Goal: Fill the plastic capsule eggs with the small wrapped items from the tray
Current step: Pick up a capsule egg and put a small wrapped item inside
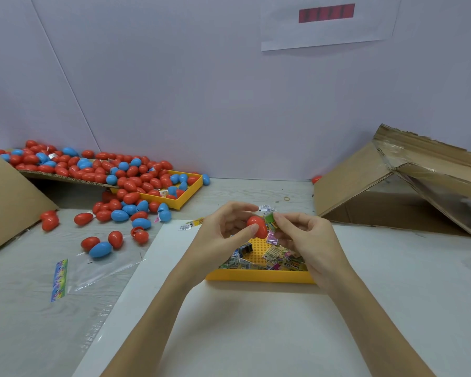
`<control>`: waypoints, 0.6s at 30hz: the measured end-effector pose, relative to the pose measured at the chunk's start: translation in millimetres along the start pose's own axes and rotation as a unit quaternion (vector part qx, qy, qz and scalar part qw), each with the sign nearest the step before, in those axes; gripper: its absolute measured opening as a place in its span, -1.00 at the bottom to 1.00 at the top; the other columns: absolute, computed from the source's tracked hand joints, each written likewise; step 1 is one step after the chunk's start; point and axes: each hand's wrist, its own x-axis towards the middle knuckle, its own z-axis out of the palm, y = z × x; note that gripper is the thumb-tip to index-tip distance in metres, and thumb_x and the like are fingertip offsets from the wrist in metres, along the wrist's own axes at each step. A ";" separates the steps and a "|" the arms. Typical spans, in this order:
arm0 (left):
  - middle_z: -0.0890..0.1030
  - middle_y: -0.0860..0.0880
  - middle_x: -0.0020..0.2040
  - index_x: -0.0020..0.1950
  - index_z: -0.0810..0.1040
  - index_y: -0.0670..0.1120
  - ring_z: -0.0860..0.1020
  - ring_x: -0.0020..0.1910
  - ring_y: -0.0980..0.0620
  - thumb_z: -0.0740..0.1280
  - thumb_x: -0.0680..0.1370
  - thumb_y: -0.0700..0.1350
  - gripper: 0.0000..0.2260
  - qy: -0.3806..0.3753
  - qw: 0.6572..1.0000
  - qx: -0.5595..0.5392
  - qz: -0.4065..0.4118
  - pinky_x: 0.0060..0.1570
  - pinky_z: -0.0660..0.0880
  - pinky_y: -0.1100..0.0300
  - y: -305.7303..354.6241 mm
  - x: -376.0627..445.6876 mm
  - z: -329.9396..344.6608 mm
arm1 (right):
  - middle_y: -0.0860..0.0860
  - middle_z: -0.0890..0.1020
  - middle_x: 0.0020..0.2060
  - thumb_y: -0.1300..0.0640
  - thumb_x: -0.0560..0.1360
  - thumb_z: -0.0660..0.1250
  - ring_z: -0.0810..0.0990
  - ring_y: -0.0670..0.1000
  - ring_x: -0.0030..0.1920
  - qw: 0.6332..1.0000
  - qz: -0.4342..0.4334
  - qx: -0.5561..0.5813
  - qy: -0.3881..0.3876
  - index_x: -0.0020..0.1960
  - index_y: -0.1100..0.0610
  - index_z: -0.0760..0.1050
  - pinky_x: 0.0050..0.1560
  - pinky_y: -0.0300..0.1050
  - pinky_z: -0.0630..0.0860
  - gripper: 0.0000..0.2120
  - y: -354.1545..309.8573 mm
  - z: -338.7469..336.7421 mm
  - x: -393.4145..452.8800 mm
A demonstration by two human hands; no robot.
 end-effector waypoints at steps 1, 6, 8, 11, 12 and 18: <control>0.67 0.22 0.04 0.22 0.58 0.10 0.65 0.06 0.18 0.43 0.59 -0.14 -0.76 0.000 1.000 0.000 0.000 0.01 0.59 0.31 -0.1 0.1 0.2 | 0.07 0.75 -0.22 0.07 0.53 0.48 0.69 -0.08 -0.24 1.000 0.001 -0.001 -0.001 0.02 0.17 0.71 -0.20 -0.26 0.60 -0.83 0.7 0.3 0.2; 0.68 0.14 0.07 0.23 0.60 0.05 0.65 0.09 0.12 0.42 0.59 -0.13 -0.78 0.006 1.000 -0.011 -0.001 0.07 0.60 0.25 -0.7 0.3 -0.2 | 0.09 0.75 -0.19 0.06 0.54 0.46 0.71 -0.06 -0.21 1.000 0.008 0.001 -0.006 -0.01 0.15 0.71 -0.14 -0.20 0.64 -0.84 1.8 1.0 0.6; 0.68 0.12 0.07 0.24 0.60 0.03 0.66 0.09 0.10 0.42 0.59 -0.13 -0.77 0.008 1.000 -0.015 -0.004 0.08 0.60 0.25 -0.7 0.0 -0.2 | 0.07 0.76 -0.18 0.05 0.54 0.47 0.71 -0.05 -0.20 1.000 0.006 -0.008 -0.010 0.00 0.13 0.71 -0.13 -0.20 0.64 -0.85 1.8 1.1 -0.1; 0.68 0.15 0.05 0.23 0.60 0.06 0.65 0.07 0.14 0.42 0.59 -0.12 -0.77 0.011 1.000 -0.011 -0.006 0.03 0.58 0.29 -0.4 0.0 0.5 | 0.06 0.76 -0.18 0.03 0.53 0.48 0.72 -0.03 -0.18 1.000 0.000 -0.023 -0.019 0.00 0.11 0.71 -0.18 -0.25 0.62 -0.85 0.9 1.0 -1.7; 0.67 0.15 0.05 0.23 0.59 0.08 0.65 0.07 0.15 0.41 0.59 -0.11 -0.78 0.013 1.000 -0.009 -0.006 0.03 0.58 0.30 -0.5 0.1 0.5 | 0.05 0.76 -0.18 0.02 0.53 0.48 0.73 -0.03 -0.17 0.999 -0.001 -0.028 -0.024 0.00 0.10 0.71 -0.19 -0.26 0.61 -0.85 0.3 1.0 -2.3; 0.67 0.15 0.09 0.20 0.59 0.15 0.64 0.09 0.15 0.40 0.60 -0.10 -0.79 0.018 1.000 -0.002 -0.002 0.06 0.60 0.26 -1.3 1.2 -0.4 | 0.01 0.76 -0.16 0.00 0.55 0.44 0.73 -0.04 -0.17 0.998 0.005 -0.033 -0.044 -0.01 0.07 0.71 -0.13 -0.20 0.63 -0.85 -0.2 2.0 -2.8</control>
